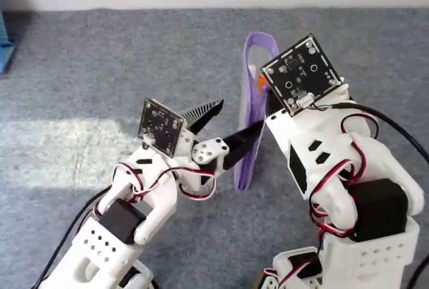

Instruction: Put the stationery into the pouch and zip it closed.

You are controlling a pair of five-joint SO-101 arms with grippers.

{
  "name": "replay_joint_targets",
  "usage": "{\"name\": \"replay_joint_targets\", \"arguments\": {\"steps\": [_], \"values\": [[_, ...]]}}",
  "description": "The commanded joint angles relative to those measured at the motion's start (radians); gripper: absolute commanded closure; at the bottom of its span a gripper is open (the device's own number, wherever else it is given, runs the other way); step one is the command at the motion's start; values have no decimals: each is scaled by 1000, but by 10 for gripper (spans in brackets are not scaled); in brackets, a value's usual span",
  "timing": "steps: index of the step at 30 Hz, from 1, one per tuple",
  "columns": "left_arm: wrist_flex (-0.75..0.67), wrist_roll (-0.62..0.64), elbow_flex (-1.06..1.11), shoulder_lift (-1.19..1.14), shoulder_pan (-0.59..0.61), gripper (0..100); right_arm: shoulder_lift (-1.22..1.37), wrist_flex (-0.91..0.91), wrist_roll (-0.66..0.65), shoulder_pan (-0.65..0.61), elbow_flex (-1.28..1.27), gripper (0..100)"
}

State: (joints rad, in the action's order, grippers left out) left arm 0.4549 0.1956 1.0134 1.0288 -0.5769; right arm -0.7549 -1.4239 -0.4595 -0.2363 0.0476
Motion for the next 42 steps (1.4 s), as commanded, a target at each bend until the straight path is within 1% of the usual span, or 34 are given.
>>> {"name": "replay_joint_targets", "arguments": {"steps": [1,4,7,12,15,17,19,21,24,29,31,35,37,42], "values": [[-21,14,-16,12,-34,735,-21,-4,-3,-10,57,991],[-26,14,-19,11,-81,735,-21,-4,-6,-30,57,991],[-63,14,-7,9,-86,735,-21,-21,-8,-51,72,991],[-81,14,-19,-75,-37,736,-21,-96,-2,-77,94,991],[-118,14,-35,-135,8,736,-21,-99,-2,-76,100,991],[-120,14,-48,-149,14,745,-21,-97,-2,-73,100,991],[-115,8,-53,-141,-2,793,-21,-93,-2,-71,100,991],[-114,3,-51,-120,-31,871,-19,-93,-2,-71,100,991],[-97,-43,-36,-68,-74,985,-13,-93,-2,-70,100,991],[-92,-64,35,40,-107,987,-10,-67,0,-68,92,991],[-77,-64,64,72,-104,988,-8,-1,-3,-41,66,991],[32,-57,81,149,-103,989,-8,154,-9,81,-43,991],[69,-57,81,196,-101,989,-8,206,-25,139,-106,991],[150,-57,82,281,-101,990,-8,315,-58,223,-239,991]]}}
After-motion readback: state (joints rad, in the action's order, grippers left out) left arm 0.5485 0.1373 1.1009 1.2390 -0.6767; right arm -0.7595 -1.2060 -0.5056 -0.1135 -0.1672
